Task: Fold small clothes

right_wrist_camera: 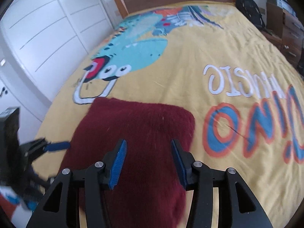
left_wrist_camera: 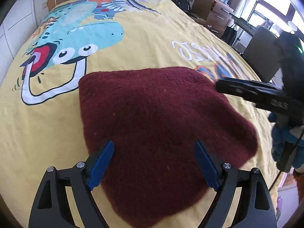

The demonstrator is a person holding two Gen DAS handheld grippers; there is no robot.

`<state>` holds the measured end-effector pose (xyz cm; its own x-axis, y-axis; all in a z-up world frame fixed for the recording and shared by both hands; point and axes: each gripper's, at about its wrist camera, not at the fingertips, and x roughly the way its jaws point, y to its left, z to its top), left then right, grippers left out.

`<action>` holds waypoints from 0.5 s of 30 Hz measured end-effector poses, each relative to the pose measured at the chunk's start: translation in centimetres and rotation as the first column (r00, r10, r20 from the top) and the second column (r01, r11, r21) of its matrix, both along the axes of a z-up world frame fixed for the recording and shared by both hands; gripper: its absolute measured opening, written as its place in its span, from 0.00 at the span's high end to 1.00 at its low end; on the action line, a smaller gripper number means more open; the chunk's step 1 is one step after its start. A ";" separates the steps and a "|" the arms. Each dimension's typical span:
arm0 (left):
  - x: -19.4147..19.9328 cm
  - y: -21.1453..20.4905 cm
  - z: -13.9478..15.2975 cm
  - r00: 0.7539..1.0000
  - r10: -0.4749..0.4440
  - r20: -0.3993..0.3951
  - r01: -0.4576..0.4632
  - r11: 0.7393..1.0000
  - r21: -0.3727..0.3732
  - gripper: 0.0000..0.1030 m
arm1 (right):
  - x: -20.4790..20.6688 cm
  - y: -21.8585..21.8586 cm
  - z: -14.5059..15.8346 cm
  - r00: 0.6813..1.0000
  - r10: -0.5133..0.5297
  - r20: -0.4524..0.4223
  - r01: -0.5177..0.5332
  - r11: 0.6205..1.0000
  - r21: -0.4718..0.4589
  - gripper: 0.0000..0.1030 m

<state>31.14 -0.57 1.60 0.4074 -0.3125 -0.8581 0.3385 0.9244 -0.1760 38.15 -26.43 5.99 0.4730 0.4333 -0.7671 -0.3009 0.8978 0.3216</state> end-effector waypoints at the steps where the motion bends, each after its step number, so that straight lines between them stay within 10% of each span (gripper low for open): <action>1: -0.7 0.0 0.3 1.000 -0.006 0.004 0.006 1.000 -0.001 0.20 | -0.9 -0.2 0.3 1.000 0.009 0.008 -0.009 1.000 0.000 0.51; 8: -4.5 -0.6 0.4 0.999 -0.044 0.011 0.044 0.999 -0.003 0.20 | -7.8 -0.3 0.3 0.995 0.100 0.010 -0.101 0.992 0.081 0.51; 15: -4.8 -1.9 -1.7 0.997 -0.068 -0.022 0.069 0.997 0.044 0.20 | -6.1 -0.2 -4.5 0.994 0.077 -0.084 -0.069 0.994 0.087 0.52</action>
